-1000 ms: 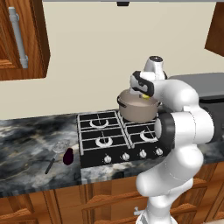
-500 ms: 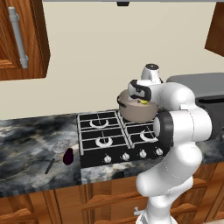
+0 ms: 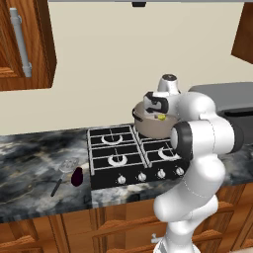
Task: Put the lemon wedge and eggplant in the pot. Retrieve the spatula and lightly stir the vegetables in the pot.
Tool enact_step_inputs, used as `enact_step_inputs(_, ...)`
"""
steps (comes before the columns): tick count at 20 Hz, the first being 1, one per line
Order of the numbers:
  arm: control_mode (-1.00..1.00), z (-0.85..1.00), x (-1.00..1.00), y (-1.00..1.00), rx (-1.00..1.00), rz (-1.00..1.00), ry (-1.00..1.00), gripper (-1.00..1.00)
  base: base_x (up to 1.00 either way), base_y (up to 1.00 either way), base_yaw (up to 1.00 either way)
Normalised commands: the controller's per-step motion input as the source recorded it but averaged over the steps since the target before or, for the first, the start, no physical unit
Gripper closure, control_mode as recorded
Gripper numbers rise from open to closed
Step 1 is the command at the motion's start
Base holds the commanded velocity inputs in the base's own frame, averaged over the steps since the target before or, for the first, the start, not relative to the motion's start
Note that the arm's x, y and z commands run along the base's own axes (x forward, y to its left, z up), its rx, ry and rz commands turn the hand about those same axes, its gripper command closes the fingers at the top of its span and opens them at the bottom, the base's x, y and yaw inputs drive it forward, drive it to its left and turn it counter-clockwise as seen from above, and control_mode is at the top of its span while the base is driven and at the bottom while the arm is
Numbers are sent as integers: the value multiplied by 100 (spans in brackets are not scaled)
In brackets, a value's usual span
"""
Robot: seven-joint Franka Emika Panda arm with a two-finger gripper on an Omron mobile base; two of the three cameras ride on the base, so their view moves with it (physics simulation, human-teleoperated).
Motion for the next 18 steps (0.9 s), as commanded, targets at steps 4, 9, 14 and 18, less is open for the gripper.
enact_step_inputs(4,-100,0,9,-7,0,4,8,-100,0,0,0)
enact_step_inputs(9,-100,0,3,-5,0,4,3,-100,0,0,0)
enact_step_inputs(14,-100,1,2,0,0,2,3,-100,0,0,0)
enact_step_inputs(18,-100,26,1,4,3,0,1,-100,0,0,0)
